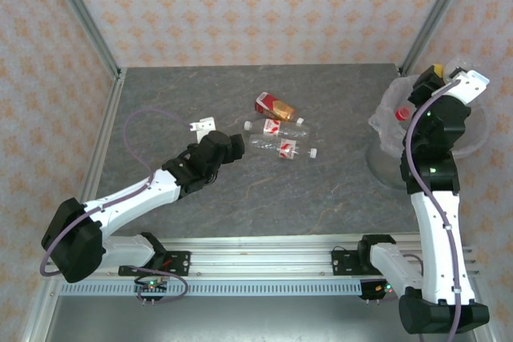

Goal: Put the plastic bottles in the bin

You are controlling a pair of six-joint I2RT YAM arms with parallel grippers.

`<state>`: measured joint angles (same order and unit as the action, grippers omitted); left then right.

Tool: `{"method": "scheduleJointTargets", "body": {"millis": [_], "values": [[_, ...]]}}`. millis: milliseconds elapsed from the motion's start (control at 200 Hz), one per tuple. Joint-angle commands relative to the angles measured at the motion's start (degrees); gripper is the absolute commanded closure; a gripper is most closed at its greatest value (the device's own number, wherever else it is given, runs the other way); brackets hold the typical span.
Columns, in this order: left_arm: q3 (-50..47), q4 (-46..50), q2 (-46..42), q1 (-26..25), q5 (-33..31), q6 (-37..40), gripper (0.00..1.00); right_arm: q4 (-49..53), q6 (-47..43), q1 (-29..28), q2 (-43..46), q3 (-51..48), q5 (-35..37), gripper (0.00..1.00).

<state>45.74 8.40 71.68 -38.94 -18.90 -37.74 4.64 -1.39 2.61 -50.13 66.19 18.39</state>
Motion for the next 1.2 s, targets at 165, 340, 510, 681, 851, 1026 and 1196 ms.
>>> {"method": "scheduleJointTargets", "body": {"millis": [165,340,510,681,851,1026,1196], "values": [[1.6,1.7,0.5,0.3,-1.9,-1.1,0.0,-2.4,-8.6,7.0,-2.5,0.3,9.1,0.58],[2.2,1.6,1.0,0.3,-1.4,-0.9,0.0,-1.4,-9.3,11.2,-5.4,-1.5,9.0,0.57],[2.3,1.6,1.3,0.3,-1.0,-1.1,0.0,-2.3,-10.4,13.9,-7.1,-3.7,9.2,0.57],[2.1,1.8,1.6,0.4,-1.1,-1.5,0.0,-4.8,-12.2,14.2,-8.2,-8.0,9.0,0.54],[2.0,1.9,1.8,0.4,-1.2,-1.6,0.0,-4.7,-12.7,14.2,-9.2,-11.6,5.9,0.48],[2.2,2.0,2.2,0.6,-0.9,-1.7,0.0,0.1,-10.2,14.2,-9.2,-13.4,2.5,0.33],[2.8,1.8,3.1,0.7,0.1,-1.8,0.0,5.3,-9.3,14.2,-9.2,-12.7,1.6,0.19]]}}
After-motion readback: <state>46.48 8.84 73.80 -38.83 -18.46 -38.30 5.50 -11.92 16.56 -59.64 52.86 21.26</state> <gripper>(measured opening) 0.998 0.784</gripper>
